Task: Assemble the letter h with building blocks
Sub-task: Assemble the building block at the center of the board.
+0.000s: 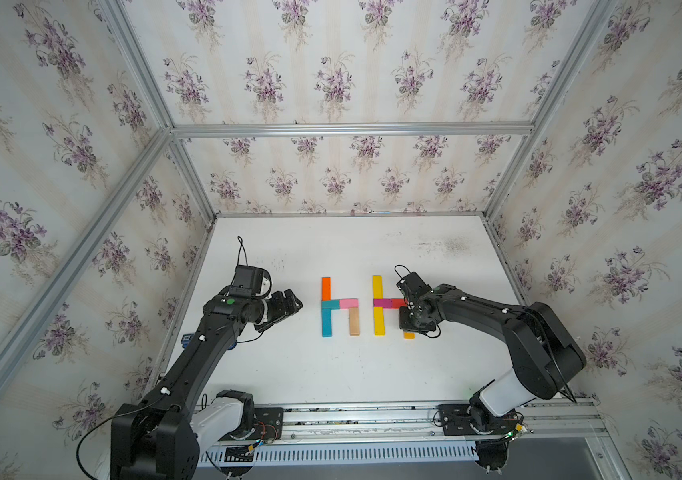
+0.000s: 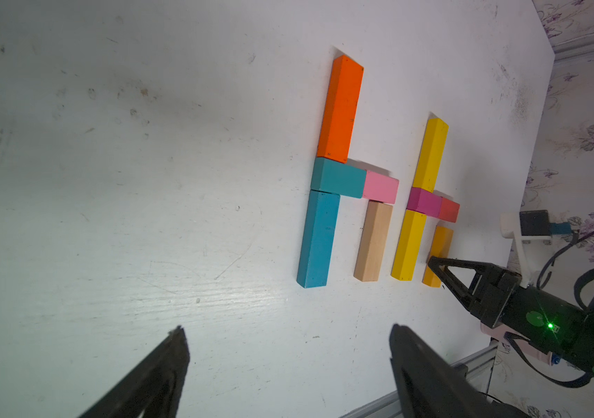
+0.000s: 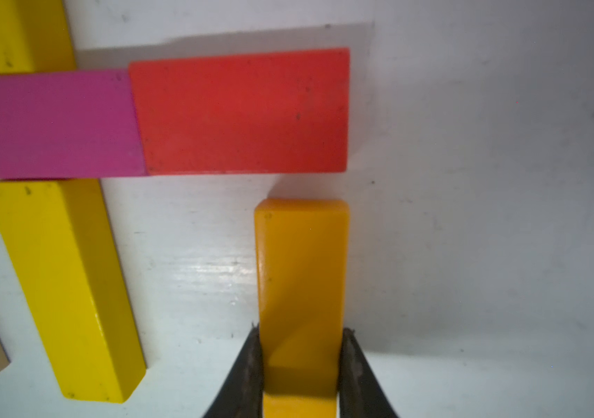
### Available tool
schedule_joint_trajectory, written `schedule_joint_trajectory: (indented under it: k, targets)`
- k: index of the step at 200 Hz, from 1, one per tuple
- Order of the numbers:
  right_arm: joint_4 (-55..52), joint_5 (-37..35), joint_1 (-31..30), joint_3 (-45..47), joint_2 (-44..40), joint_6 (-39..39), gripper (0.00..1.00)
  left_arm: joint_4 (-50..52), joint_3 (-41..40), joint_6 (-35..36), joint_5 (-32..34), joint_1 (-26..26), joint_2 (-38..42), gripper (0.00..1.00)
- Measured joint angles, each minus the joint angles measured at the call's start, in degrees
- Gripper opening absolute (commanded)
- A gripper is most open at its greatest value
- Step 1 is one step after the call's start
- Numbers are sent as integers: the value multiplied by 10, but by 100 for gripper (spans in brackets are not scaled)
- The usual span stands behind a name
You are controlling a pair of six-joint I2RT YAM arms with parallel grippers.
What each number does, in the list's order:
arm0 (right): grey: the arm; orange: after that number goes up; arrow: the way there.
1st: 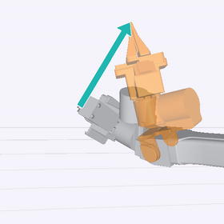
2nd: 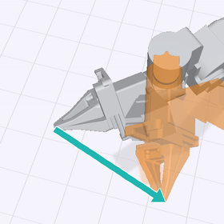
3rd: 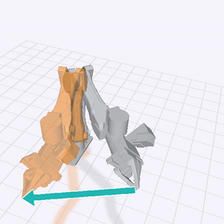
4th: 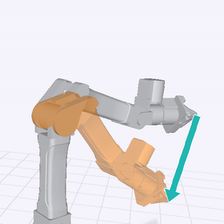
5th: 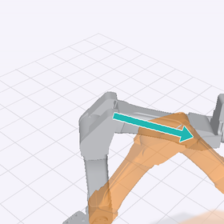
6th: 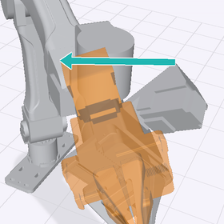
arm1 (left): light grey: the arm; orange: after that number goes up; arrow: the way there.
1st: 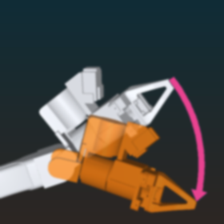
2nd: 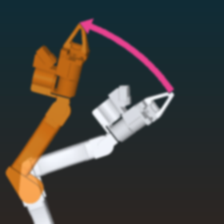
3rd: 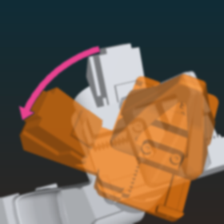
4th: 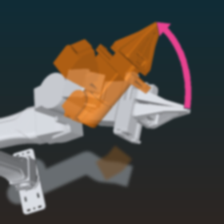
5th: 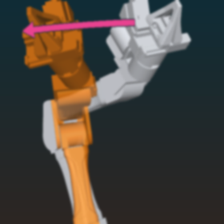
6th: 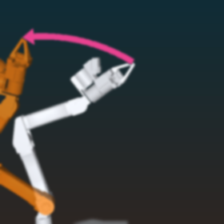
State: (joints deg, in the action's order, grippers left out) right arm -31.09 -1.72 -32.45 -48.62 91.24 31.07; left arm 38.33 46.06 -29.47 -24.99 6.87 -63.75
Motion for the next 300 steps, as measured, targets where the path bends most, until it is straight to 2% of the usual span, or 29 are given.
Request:
schedule_joint_trajectory:
  k: [78,89,103,113,149,177,196,262,300]
  targets:
    - [2,-9,1,-11,18,-5,22,0,0,0,0,0,-2,89]
    - [2,-9,1,-11,17,-5,26,0,0,0,0,0,-2,89]
    - [3,-9,1,-9,17,-4,41,0,-1,0,0,0,-2,89]
    - [9,-9,0,-7,17,-5,46,0,-1,0,0,0,-2,89]
    - [8,-29,1,-2,7,-11,55,0,-1,0,0,0,-2,89]
    - [-15,-22,-6,2,-23,-11,69,0,-1,0,0,0,-2,89]
    - [-20,-15,-11,2,-56,-12,75,0,-1,0,0,0,-2,89]
    - [-37,7,-12,-5,-133,-9,78,5,4,0,0,0,4,89]
    - [-7,19,8,12,-192,14,81,14,41,5,9,-2,5,89]
